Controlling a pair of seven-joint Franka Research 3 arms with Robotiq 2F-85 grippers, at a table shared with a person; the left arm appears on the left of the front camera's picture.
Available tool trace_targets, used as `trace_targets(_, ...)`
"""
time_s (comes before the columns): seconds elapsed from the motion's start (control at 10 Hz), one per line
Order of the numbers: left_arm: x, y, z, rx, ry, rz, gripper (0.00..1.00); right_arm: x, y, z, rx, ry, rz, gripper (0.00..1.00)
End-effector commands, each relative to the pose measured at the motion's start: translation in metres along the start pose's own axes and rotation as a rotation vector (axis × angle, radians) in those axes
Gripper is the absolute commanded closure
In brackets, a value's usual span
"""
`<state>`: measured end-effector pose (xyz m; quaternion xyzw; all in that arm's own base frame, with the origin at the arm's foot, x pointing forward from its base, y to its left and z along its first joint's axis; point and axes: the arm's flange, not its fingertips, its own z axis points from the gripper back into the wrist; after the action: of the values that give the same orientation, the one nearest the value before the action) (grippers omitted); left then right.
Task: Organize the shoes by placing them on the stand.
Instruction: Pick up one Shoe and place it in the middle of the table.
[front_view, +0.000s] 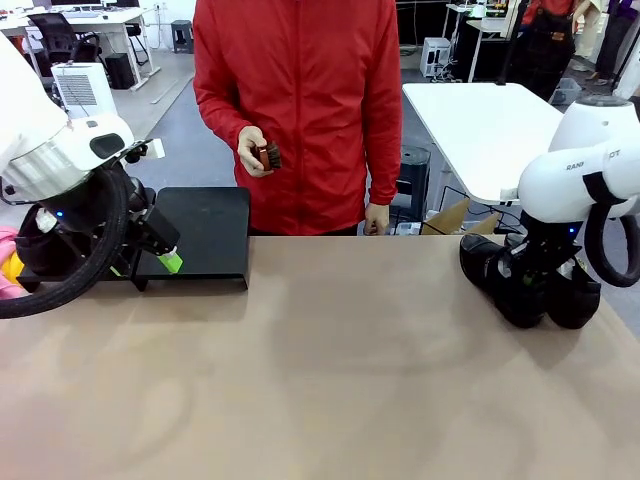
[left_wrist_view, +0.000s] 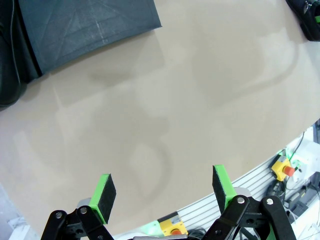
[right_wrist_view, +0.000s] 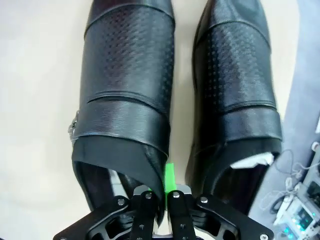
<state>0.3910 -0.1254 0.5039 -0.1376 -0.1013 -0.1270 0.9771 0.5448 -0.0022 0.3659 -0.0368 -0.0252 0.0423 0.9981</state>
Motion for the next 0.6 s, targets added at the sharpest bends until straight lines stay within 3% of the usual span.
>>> trace_targets(0.0, -0.002, 0.001, 0.001, -0.02, -0.002, -0.007, 0.0, -0.023, 0.017, 0.057, 0.003, -0.1, -0.089, 1.0)
trace_targets(0.2, -0.002, 0.001, 0.001, -0.02, -0.002, -0.007, 0.0, -0.057, 0.057, 0.093, 0.114, -0.185, -0.213, 1.0)
trace_targets(0.5, -0.002, 0.001, 0.001, -0.02, -0.002, -0.007, 0.0, -0.098, 0.136, 0.101, 0.182, -0.193, -0.24, 1.0)
